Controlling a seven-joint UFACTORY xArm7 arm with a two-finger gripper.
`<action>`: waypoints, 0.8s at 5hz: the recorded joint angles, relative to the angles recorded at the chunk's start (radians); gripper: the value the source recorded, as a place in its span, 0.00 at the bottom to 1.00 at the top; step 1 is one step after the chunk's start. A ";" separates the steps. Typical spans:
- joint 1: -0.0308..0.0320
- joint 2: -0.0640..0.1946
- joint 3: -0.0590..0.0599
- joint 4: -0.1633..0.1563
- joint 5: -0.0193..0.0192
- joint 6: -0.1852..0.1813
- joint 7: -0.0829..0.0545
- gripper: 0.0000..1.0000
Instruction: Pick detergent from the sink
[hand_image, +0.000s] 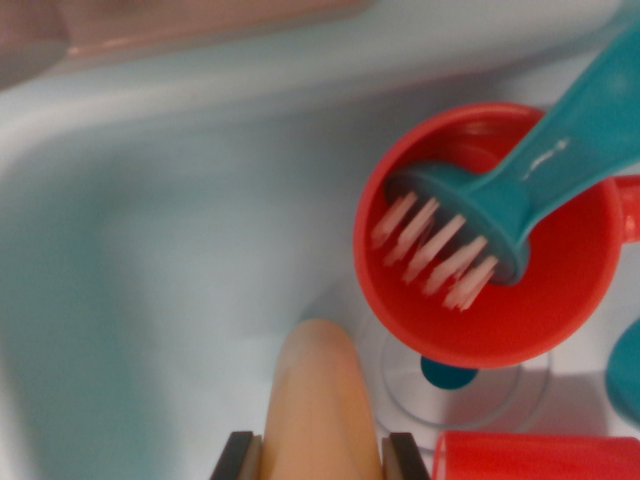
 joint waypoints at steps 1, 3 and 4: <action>0.0000 -0.003 0.000 0.012 -0.0003 0.016 0.000 1.00; 0.0001 -0.008 0.000 0.030 -0.0007 0.038 0.001 1.00; 0.0001 -0.008 0.000 0.030 -0.0007 0.038 0.001 1.00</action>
